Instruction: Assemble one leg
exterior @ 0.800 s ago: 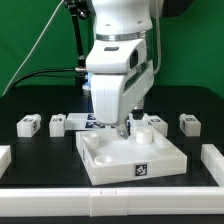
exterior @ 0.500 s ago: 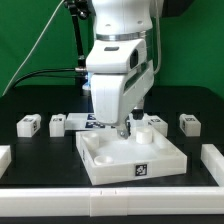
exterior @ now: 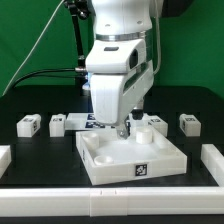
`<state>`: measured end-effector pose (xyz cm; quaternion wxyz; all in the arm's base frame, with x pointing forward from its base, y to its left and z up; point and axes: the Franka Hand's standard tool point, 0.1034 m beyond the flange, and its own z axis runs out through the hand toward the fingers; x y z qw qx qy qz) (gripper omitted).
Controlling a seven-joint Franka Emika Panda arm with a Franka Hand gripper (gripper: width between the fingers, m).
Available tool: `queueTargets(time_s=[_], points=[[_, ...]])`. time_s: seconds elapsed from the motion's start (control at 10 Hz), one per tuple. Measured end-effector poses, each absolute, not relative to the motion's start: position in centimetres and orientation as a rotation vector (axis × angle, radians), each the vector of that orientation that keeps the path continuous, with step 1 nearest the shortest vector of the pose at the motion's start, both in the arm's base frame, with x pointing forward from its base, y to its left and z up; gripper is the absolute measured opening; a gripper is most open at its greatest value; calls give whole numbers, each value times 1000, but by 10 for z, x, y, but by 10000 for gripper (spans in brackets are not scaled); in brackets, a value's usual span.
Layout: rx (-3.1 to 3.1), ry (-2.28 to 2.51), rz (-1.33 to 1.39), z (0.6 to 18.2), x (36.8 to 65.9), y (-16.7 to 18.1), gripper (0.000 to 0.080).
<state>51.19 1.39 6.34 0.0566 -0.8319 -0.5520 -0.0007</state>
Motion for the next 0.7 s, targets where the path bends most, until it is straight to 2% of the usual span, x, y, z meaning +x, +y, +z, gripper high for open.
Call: queueTargets(time_s=[0.4,0.7], points=[[-2525,-1688,-16,67,513,16,650],[-2388,-2008,-153,58,488,21,650]])
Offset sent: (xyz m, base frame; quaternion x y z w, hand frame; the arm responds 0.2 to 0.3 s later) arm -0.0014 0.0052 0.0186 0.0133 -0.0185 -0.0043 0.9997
